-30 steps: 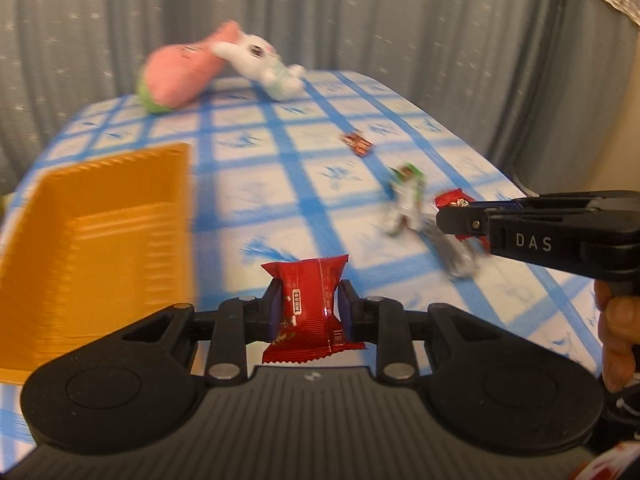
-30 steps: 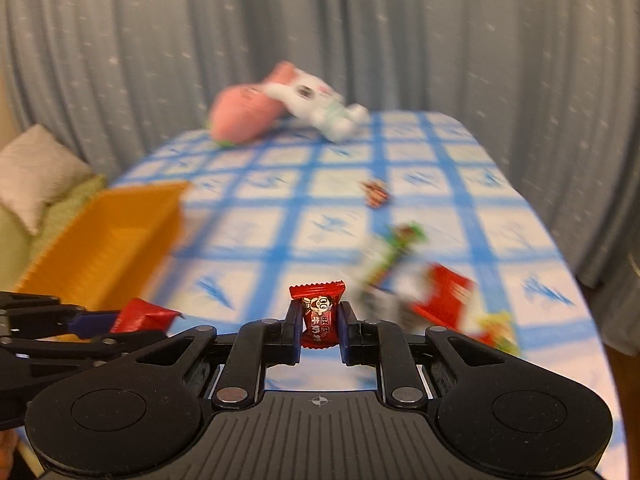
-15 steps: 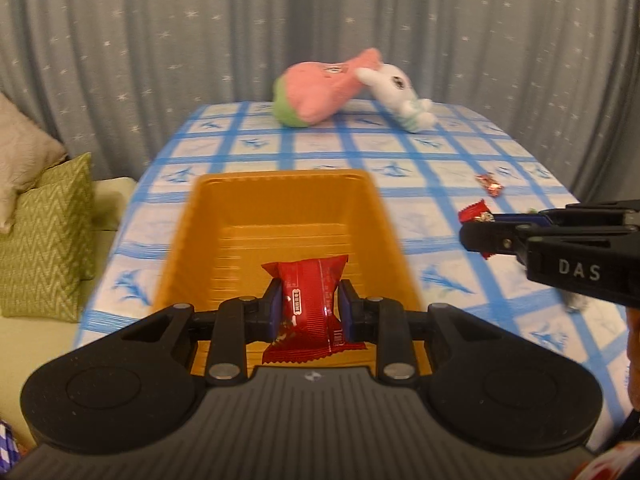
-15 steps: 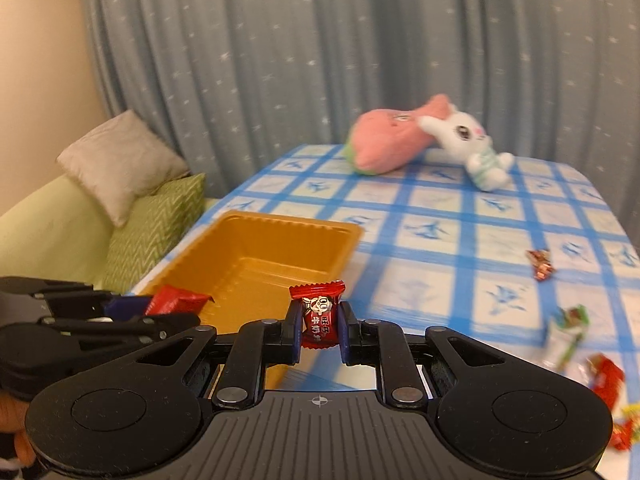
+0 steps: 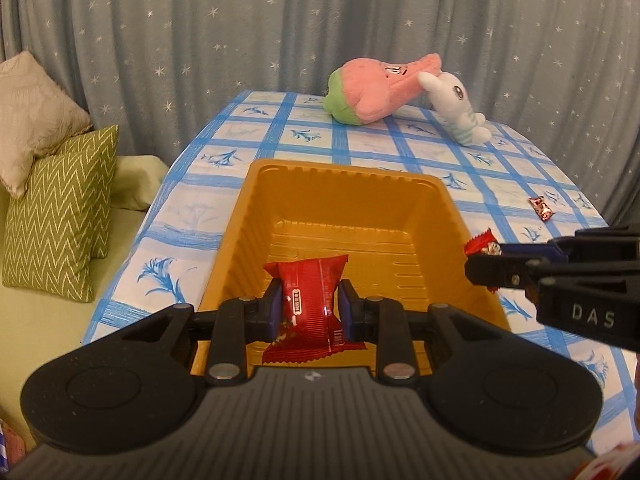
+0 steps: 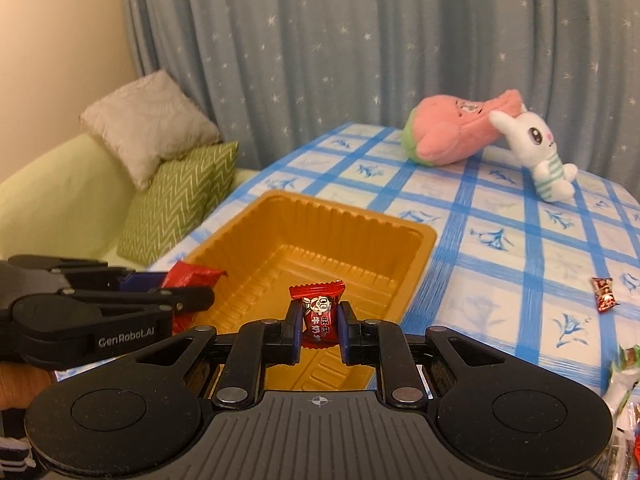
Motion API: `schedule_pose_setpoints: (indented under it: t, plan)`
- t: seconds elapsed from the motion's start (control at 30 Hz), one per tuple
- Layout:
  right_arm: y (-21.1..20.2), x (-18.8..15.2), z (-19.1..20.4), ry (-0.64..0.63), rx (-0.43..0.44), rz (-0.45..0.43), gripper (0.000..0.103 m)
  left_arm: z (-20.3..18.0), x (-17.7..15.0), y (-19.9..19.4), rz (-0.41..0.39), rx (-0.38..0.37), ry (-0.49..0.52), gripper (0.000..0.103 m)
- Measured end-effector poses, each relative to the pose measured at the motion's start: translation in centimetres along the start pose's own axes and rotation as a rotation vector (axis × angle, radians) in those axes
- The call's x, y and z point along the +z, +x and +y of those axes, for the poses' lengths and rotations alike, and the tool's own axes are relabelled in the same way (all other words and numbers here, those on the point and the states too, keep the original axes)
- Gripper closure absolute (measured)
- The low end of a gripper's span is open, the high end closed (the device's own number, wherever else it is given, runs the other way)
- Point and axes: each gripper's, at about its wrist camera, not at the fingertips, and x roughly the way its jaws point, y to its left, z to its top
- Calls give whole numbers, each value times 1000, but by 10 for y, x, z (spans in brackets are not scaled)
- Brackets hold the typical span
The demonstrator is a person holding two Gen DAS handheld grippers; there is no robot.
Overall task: Organize snacks
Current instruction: 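Carry both red snacks over the orange tray and open both tools, then move both open tools back toward the remaining snacks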
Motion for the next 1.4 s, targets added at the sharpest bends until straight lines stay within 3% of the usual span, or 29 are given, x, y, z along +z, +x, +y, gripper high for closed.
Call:
schedule_pose_setpoints:
  t: [0.3,0.37,0.73,0.83,0.9,0.93,0.97,1.0,1.4]
  plan:
    - [17,-1,-2,-4,-3,38,85,6,-1,17,7,-25,-33,77]
    - [19,0,-2,-4,-2,43,85,6,-2,19,7,-26,-35,70]
    - [21,0,0,8,22,45,85,21,-3,6,-29,19,-68,67]
    - [20,1,0,22,46,40,84,22,-2,5,-31,18,-69,56]
    - [20,2,-2,46,64,42,75,23,-3,4,-31,20,-60,55]
    - [19,2,-4,57,65,36,67,22,-3,4,-32,19,-57,54]
    - [17,3,-5,62,63,27,49,22,-3,3,-31,20,-59,54]
    - [14,2,-6,66,60,12,45,22,-3,3,-31,19,-64,54]
    - [-20,-4,-32,133,-19,-79,45,-1,2,-13,-61,-17,-39,52]
